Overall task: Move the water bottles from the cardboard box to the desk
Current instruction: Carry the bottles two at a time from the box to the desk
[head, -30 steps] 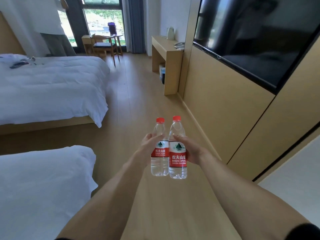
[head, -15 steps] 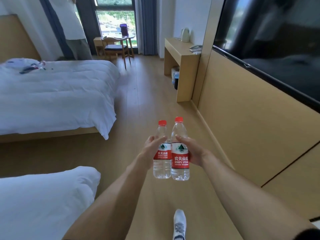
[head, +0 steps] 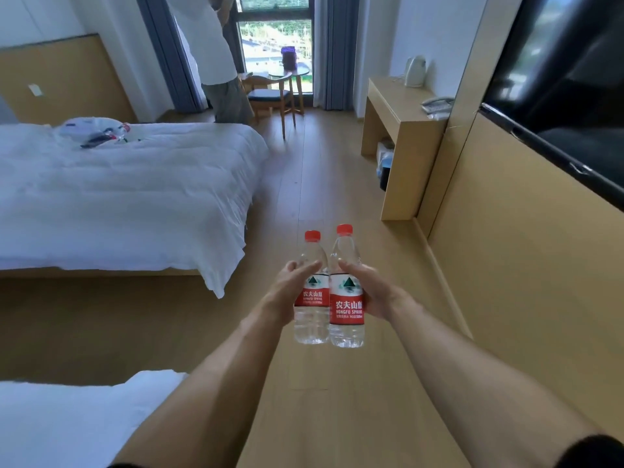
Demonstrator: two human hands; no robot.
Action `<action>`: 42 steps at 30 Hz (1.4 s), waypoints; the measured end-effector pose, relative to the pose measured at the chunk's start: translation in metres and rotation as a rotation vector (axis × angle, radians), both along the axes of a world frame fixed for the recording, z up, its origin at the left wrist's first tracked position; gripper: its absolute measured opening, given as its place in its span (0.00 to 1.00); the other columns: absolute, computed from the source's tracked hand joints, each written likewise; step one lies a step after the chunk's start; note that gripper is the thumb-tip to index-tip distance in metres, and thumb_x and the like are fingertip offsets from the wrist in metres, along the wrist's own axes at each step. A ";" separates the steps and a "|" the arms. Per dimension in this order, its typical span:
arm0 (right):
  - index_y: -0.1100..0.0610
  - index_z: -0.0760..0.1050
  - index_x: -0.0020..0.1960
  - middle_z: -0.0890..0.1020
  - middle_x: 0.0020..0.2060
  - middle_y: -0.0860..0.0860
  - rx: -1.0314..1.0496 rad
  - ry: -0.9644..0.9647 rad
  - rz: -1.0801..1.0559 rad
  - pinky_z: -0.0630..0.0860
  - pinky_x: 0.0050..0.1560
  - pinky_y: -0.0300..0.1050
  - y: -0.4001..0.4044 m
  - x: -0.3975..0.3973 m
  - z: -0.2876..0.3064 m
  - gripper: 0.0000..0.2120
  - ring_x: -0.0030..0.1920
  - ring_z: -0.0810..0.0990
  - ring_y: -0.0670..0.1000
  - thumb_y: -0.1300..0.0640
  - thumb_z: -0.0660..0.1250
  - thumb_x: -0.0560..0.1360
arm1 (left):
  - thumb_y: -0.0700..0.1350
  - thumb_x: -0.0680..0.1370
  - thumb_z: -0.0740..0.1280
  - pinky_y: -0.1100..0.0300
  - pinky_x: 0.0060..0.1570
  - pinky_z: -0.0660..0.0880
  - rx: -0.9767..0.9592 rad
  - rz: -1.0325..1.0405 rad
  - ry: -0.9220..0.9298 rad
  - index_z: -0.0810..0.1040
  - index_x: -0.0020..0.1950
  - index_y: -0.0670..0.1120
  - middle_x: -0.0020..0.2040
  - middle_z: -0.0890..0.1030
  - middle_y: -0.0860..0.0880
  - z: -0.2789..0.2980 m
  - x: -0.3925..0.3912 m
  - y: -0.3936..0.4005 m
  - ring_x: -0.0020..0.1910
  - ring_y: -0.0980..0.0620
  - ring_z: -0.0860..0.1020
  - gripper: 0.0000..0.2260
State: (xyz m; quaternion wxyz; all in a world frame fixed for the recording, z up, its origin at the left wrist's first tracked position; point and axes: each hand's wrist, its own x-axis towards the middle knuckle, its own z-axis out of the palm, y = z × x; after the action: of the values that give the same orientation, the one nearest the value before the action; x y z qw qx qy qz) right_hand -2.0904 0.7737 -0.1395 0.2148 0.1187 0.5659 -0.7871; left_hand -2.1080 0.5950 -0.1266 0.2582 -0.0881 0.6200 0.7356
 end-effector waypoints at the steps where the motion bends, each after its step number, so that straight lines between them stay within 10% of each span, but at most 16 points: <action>1: 0.59 0.70 0.69 0.81 0.61 0.65 0.002 -0.005 0.004 0.81 0.56 0.58 0.005 -0.014 -0.001 0.24 0.53 0.84 0.63 0.48 0.69 0.79 | 0.49 0.78 0.72 0.43 0.52 0.82 0.001 0.002 -0.006 0.67 0.71 0.44 0.60 0.81 0.36 -0.001 -0.013 0.006 0.55 0.35 0.83 0.25; 20: 0.63 0.68 0.71 0.77 0.65 0.68 0.078 -0.013 -0.203 0.70 0.69 0.68 0.107 -0.340 -0.005 0.25 0.66 0.75 0.70 0.49 0.66 0.81 | 0.46 0.76 0.75 0.49 0.43 0.83 0.073 -0.155 0.001 0.69 0.67 0.41 0.55 0.81 0.37 -0.020 -0.375 0.110 0.40 0.44 0.85 0.25; 42: 0.58 0.68 0.71 0.79 0.63 0.66 0.054 0.005 -0.299 0.72 0.68 0.66 0.319 -0.668 -0.031 0.23 0.59 0.80 0.66 0.47 0.65 0.81 | 0.47 0.77 0.74 0.35 0.62 0.76 0.030 -0.310 0.025 0.66 0.71 0.40 0.63 0.77 0.32 -0.043 -0.726 0.329 0.59 0.32 0.80 0.28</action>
State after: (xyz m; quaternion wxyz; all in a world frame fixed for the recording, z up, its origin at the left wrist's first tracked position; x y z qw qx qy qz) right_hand -2.7586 1.0925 -0.1709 0.0906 0.2052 0.5633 -0.7952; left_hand -2.8342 0.9240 -0.1693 0.3623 0.0217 0.6183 0.6971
